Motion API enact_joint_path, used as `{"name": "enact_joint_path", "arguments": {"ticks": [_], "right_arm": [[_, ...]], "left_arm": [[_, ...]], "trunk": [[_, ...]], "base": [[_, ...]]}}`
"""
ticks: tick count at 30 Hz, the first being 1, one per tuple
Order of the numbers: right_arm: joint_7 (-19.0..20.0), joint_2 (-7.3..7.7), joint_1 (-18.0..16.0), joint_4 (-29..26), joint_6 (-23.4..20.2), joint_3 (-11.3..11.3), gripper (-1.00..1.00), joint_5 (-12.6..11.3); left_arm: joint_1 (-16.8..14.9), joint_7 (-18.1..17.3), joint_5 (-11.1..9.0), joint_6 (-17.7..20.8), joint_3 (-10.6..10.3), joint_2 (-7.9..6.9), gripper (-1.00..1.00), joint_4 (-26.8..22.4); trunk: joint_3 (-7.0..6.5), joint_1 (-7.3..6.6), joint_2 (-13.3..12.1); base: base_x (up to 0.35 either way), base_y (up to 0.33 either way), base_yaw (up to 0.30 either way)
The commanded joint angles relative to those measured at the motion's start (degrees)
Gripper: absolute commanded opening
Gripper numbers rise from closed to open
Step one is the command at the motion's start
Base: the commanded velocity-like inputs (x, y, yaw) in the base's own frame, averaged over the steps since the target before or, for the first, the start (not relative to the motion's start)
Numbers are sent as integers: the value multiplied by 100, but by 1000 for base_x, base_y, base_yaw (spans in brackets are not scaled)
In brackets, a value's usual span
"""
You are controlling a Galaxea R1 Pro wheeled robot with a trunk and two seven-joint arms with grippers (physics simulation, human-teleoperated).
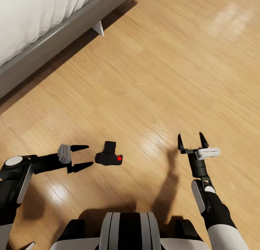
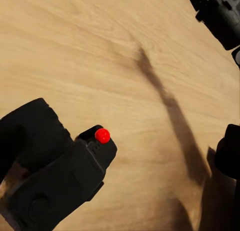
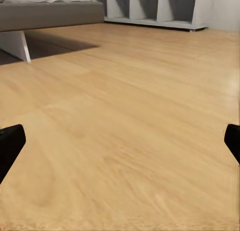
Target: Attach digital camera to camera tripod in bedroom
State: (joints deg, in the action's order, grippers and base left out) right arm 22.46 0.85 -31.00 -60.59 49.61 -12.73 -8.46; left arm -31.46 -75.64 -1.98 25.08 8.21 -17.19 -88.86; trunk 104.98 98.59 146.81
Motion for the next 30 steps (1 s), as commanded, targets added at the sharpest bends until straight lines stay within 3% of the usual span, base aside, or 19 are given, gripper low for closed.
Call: {"name": "enact_joint_path", "arguments": {"ticks": [1,9,30], "right_arm": [[60,0,31,36,5,-4,100,-59],[60,-13,261,294,-10,-6,100,-59],[65,-41,287,415,-7,-10,100,-59]], "left_arm": [[-2,16,-15,27,2,0,100,0],[34,1,-9,118,-66,44,100,2],[43,665,40,-536,-84,129,100,-31]], "trunk": [[2,-1,1],[2,-1,1],[2,-1,1]], "base": [[0,0,0],[0,0,0],[0,0,0]]}}
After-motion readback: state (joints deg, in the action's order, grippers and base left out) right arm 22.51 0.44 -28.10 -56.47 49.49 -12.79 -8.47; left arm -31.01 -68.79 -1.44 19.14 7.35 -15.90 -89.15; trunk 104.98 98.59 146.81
